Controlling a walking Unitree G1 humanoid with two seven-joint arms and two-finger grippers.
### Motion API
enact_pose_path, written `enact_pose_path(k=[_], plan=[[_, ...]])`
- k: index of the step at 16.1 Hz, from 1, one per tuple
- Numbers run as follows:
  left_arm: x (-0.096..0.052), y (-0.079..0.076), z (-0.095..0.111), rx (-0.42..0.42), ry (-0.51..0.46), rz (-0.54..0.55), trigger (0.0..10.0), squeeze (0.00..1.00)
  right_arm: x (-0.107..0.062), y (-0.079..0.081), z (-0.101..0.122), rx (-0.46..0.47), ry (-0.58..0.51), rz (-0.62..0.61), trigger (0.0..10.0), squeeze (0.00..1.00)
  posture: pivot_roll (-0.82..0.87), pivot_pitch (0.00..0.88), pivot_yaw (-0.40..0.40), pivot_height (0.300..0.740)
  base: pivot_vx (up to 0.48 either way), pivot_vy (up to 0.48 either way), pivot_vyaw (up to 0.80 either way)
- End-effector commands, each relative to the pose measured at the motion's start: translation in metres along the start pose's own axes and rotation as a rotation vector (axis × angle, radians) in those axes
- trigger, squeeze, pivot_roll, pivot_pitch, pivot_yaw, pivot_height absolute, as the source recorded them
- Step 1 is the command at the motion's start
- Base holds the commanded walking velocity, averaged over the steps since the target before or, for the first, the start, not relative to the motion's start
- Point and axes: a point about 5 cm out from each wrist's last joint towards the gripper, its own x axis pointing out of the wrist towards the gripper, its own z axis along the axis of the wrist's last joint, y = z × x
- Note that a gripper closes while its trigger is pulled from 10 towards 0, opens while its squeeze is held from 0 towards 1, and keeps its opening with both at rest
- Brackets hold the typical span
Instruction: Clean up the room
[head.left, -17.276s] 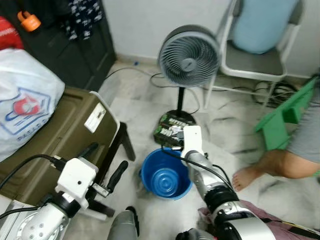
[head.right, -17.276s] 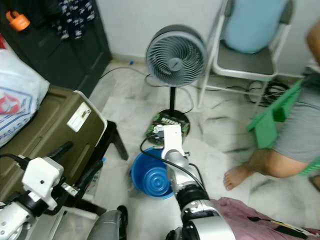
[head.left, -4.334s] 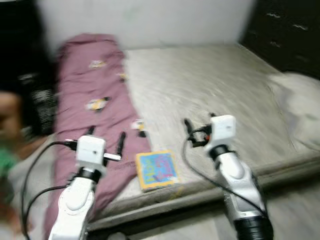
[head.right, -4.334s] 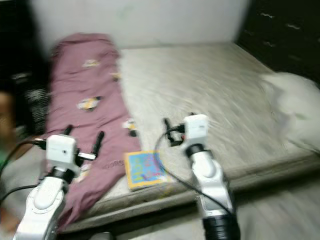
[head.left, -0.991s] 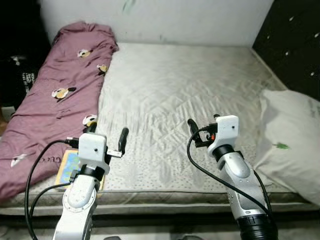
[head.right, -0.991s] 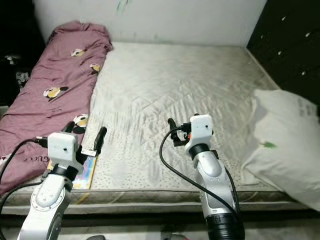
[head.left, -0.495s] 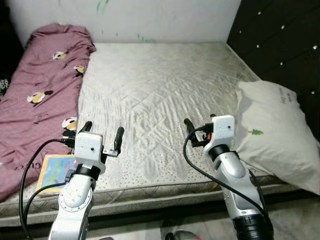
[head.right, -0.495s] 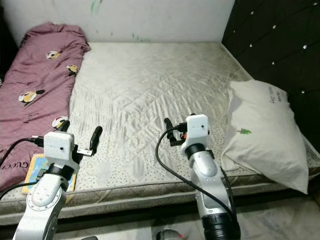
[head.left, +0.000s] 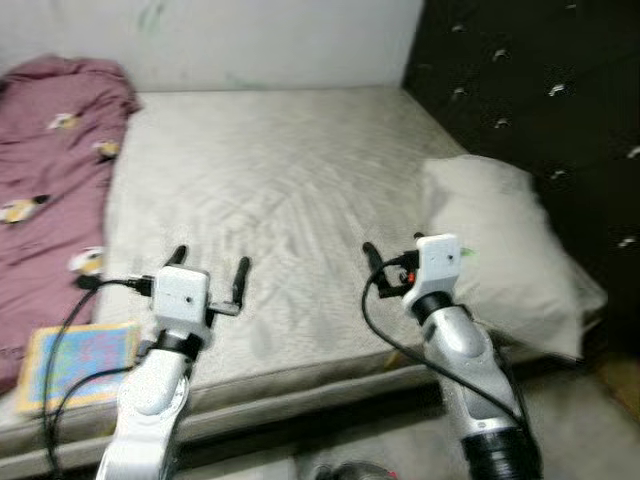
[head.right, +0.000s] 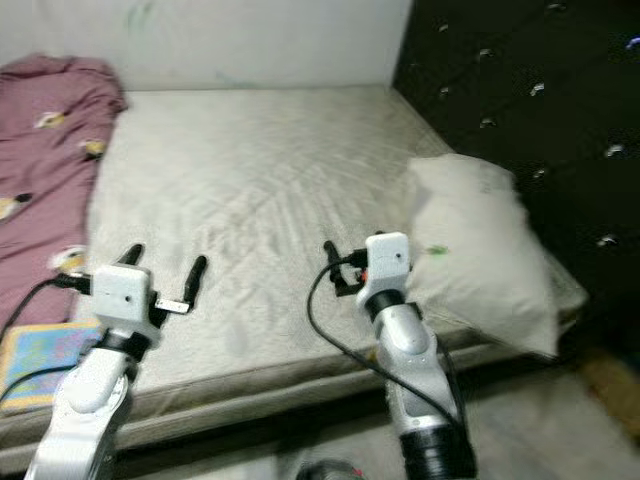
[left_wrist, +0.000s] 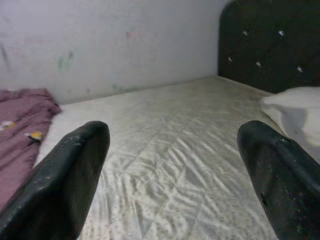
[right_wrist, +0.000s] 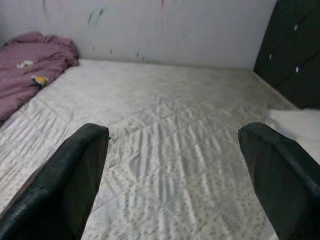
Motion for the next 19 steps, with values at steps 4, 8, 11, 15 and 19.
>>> enact_pose_path(k=[4,8,11,15,19], plan=[[0.001,-0.003,0.000,-0.015,0.006,-0.002,10.0,0.00,0.001,-0.004,0.004,-0.019,-0.010,-0.004,10.0,0.00,0.01,0.004,-0.058,0.740,0.000,-0.283,0.00],[0.002,-0.002,0.000,-0.010,0.002,0.007,10.0,0.00,0.002,-0.004,0.004,-0.009,-0.014,0.004,10.0,0.00,0.01,0.002,-0.059,0.740,0.000,-0.210,0.00],[-0.001,0.008,-0.002,0.026,0.014,0.117,10.0,0.00,0.001,-0.004,0.003,-0.012,-0.014,0.004,10.0,0.00,0.01,0.000,-0.054,0.740,0.000,0.000,0.00],[-0.011,0.017,-0.004,0.052,-0.011,0.179,10.0,0.00,-0.001,-0.005,0.000,-0.005,-0.013,-0.010,10.0,0.00,0.01,0.000,-0.045,0.740,0.000,0.000,0.00],[-0.020,0.026,-0.017,-0.050,0.027,0.270,10.0,0.00,-0.009,-0.014,0.000,0.019,-0.024,-0.082,10.0,0.00,0.03,0.000,-0.049,0.740,0.000,0.000,0.00]])
